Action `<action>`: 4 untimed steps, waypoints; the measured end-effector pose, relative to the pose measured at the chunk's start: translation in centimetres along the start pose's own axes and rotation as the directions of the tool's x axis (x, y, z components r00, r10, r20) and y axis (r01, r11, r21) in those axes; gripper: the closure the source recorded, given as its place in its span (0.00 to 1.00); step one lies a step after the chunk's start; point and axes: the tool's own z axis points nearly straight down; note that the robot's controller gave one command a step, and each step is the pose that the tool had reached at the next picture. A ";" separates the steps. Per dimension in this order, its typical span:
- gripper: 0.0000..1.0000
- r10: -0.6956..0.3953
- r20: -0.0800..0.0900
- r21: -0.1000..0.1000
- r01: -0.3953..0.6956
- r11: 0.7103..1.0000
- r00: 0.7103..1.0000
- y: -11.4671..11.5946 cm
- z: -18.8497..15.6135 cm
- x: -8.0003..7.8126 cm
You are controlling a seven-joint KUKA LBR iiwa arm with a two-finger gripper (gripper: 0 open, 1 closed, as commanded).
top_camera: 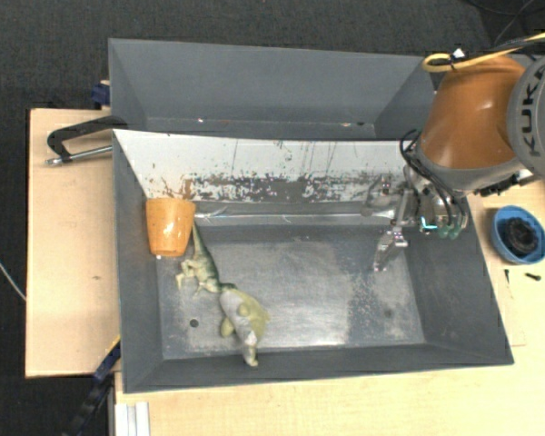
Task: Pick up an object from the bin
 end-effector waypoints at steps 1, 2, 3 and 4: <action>0.00 0.030 0.002 -0.004 -0.030 1.000 1.000 10.9 4.6 1.1; 0.00 -0.068 0.007 -0.003 0.068 0.998 0.998 18.3 1.7 4.3; 0.00 -0.382 0.012 0.003 0.382 0.924 0.924 21.7 8.4 7.9; 1.00 -0.381 0.011 0.003 0.381 0.924 0.924 21.7 8.3 7.9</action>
Offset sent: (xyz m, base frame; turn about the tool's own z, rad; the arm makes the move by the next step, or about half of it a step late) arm -0.0105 0.1020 -0.0449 0.0380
